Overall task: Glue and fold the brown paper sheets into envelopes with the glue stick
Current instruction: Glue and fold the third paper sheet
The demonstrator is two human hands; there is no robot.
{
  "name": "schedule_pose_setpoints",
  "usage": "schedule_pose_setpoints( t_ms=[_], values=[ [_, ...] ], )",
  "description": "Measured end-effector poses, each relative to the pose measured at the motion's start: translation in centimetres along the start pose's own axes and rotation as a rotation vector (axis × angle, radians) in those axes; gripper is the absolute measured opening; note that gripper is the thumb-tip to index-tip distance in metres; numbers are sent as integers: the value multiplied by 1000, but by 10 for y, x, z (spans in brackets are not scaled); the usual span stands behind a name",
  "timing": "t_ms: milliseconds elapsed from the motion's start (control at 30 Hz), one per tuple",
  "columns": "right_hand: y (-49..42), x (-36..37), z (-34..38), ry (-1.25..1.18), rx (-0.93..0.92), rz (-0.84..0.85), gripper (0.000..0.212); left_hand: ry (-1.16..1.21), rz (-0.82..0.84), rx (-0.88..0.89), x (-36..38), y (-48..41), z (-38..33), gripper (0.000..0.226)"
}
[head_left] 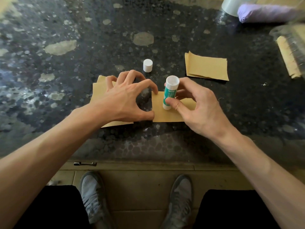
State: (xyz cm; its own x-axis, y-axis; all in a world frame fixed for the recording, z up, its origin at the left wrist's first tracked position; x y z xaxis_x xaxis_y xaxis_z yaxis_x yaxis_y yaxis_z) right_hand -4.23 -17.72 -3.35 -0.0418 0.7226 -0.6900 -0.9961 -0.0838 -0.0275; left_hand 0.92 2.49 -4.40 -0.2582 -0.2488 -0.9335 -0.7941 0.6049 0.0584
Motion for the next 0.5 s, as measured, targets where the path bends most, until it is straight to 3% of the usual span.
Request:
schedule_pose_setpoints(
  t_ms=[267,500],
  values=[
    [1,-6,0,25,-7,-27,35,2,-8,-2,0,0,0,65],
    [4,-6,-5,3,23,81,32,3,21,-10,0,0,0,67]
  ],
)
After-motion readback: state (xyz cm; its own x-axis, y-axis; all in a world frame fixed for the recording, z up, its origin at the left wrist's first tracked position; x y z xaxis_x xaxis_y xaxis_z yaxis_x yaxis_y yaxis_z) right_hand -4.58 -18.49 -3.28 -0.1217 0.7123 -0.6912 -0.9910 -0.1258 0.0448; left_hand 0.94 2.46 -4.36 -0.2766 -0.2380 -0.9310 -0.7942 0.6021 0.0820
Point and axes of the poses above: each hand's wrist, its own y-axis away from the middle knuckle, its own x-axis out of the palm, z = x × y, the point moved 3 cm from there along -y, towards the middle knuckle, and after that the axes turned 10 degrees about x, right-handed, at the moved point
